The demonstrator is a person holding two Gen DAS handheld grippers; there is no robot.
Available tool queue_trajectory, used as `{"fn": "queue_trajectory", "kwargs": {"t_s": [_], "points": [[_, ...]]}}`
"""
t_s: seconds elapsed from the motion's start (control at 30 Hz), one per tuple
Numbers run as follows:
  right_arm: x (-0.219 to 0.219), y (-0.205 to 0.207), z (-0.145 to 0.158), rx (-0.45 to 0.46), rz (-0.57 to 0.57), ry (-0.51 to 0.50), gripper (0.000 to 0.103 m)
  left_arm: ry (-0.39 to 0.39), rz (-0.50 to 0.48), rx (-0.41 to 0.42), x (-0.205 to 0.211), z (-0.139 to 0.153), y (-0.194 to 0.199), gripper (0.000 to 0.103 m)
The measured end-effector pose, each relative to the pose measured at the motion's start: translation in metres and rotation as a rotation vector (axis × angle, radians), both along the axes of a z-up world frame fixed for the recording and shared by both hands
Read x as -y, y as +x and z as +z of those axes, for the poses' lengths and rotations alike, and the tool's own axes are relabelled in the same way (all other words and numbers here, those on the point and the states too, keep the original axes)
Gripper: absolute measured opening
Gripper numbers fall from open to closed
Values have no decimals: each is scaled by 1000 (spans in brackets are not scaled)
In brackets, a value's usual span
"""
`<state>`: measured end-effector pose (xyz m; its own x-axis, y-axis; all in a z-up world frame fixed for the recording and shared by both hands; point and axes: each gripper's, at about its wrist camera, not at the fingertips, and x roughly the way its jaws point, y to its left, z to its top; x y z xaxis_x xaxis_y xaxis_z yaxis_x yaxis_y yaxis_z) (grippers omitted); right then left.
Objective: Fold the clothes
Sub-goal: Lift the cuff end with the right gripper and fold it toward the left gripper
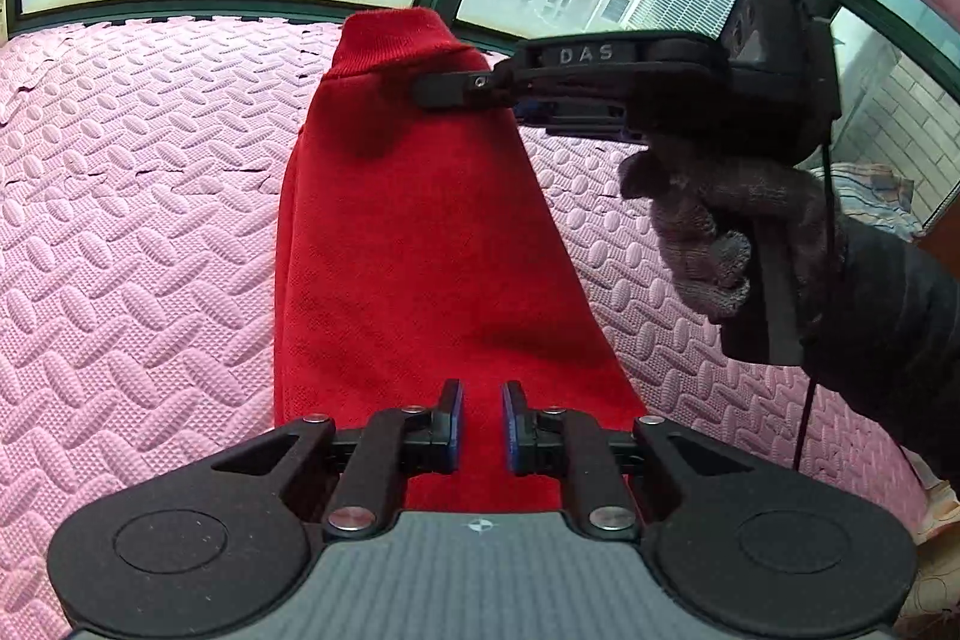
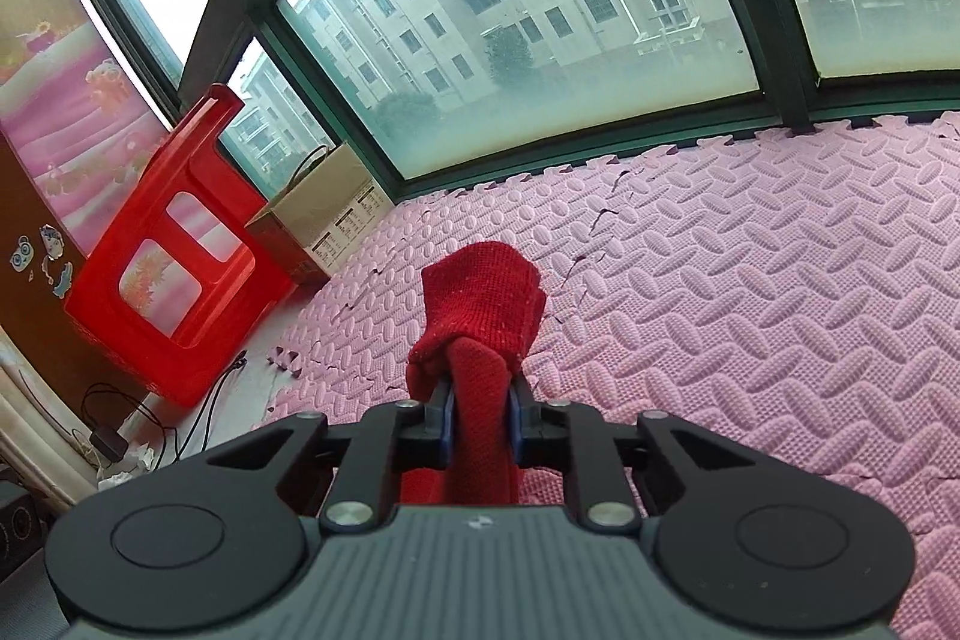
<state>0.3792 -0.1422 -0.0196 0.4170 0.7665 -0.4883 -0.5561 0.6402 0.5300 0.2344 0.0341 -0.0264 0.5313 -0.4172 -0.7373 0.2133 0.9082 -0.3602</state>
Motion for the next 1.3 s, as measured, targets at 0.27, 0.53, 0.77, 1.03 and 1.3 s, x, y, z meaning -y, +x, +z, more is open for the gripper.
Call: {"fn": "queue_trajectory", "kwargs": {"t_s": [0.27, 0.53, 0.77, 1.03, 1.3], "points": [[6, -42, 45, 102, 80, 38, 15, -29, 39, 28, -14, 9, -6, 16], [15, -90, 69, 176, 130, 30, 14, -48, 118, -3, -43, -3, 4, 15], [18, -110, 77, 209, 143, 23, 14, -21, 124, 30, -50, 2, -11, 15], [20, -155, 92, 262, 210, 18, 14, 5, 139, 72, -51, 9, -38, 16], [28, -210, 98, 303, 302, -4, 14, 41, 184, 57, -61, -3, -54, 18]]}}
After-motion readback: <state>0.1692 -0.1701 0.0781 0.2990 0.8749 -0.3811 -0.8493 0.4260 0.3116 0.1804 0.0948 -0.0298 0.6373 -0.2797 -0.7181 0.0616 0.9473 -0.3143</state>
